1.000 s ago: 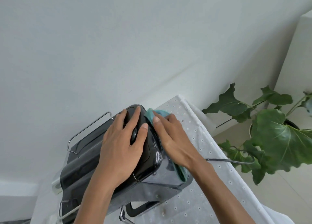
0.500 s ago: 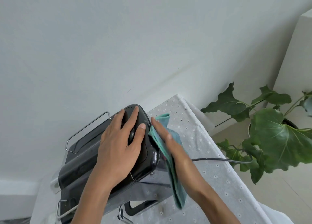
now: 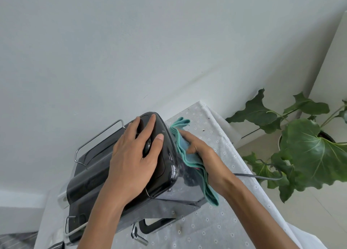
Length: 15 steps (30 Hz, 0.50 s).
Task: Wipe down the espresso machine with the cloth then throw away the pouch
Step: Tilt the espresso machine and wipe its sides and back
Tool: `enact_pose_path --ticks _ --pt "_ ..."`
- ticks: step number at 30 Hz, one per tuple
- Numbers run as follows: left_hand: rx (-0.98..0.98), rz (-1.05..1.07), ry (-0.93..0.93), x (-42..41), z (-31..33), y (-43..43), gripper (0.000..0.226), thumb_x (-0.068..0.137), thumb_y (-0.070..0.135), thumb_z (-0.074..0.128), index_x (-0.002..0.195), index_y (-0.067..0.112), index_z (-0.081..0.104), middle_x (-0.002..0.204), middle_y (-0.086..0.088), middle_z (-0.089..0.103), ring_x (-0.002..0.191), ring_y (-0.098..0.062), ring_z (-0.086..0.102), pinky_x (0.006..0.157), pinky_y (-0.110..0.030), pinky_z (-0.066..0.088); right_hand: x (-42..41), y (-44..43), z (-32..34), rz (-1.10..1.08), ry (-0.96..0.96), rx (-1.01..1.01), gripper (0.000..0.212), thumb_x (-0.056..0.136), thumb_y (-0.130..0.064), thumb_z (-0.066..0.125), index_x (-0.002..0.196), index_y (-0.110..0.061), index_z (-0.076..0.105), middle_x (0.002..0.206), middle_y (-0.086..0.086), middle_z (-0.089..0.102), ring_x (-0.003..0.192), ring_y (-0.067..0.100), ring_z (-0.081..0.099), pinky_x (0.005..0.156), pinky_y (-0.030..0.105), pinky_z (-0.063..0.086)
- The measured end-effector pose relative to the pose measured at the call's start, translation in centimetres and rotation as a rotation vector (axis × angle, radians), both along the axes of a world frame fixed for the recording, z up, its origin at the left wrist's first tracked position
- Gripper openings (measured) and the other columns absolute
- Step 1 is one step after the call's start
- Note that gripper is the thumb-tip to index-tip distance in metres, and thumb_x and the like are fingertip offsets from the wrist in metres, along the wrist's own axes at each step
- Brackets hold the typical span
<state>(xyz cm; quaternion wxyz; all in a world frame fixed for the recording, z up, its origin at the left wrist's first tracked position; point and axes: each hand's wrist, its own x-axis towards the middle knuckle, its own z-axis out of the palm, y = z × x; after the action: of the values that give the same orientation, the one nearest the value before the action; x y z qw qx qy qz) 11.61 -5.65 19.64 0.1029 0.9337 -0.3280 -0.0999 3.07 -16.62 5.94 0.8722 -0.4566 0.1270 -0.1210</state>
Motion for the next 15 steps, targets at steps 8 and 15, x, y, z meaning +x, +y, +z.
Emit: enact_pose_path --ticks 8,15 --pt "-0.004 0.006 -0.007 0.1 -0.2 -0.2 0.052 0.095 0.060 0.030 0.146 0.061 0.020 0.163 0.022 0.008 0.149 -0.006 0.007 0.120 -0.035 0.011 2.2 -0.5 3.3 -0.009 0.140 -0.083 0.034 0.105 -0.036 0.037 0.138 -0.038 0.047 0.128 -0.016 0.052 0.100 0.011 0.060 0.085 0.025 0.044" --pt "-0.012 -0.005 -0.013 0.2 -0.3 -0.1 0.052 0.096 0.058 0.031 0.146 0.060 0.020 0.162 0.023 0.008 0.149 -0.004 0.006 0.119 -0.032 0.009 0.5 2.0 2.7 -0.014 0.025 -0.240 0.056 0.093 -0.046 0.029 0.147 -0.061 0.028 0.121 -0.029 0.056 0.125 -0.002 0.046 0.115 0.034 0.032"
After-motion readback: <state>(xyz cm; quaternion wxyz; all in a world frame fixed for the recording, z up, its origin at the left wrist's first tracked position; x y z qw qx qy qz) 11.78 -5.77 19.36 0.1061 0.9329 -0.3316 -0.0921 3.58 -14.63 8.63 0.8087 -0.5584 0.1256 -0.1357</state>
